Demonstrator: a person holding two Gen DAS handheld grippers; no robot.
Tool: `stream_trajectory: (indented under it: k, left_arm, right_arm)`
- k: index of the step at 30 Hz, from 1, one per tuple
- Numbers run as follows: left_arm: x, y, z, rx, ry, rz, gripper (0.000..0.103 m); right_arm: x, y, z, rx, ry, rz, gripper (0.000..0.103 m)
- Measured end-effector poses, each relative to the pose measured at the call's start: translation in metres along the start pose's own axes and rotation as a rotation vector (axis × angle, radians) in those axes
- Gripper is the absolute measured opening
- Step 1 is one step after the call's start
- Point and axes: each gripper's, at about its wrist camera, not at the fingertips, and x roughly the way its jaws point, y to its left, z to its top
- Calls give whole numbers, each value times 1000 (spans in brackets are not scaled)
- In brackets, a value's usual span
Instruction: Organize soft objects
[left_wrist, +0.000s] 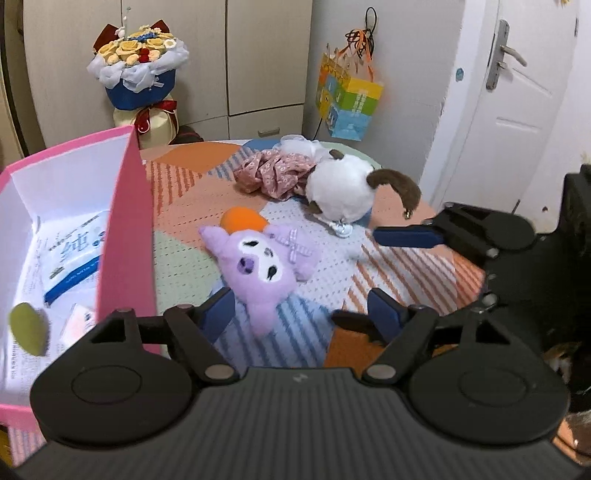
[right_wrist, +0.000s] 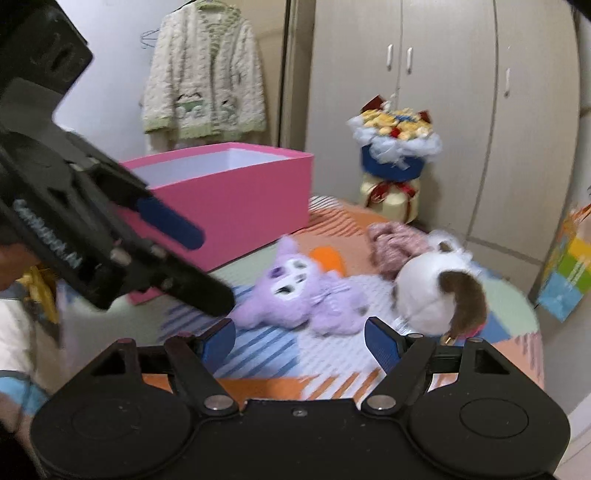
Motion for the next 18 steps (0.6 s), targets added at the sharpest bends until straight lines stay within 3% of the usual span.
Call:
stream_trajectory:
  k: [4,9,15,18]
  left_arm:
    - [17,-1,4,-22,-26,37,74]
    - [36,3,10,-45,-73,146,74]
    - [51,22,11,-154,-58,125,73]
    - [57,26,7,-191,-47,104,63]
  right_arm:
    - [22,-5,3,-18,29,26,81]
    - [42,-13,9,3,64,67,82]
    - [64,-24,13,82,127,97,86]
    - [76,-29,11,124,172,129,88]
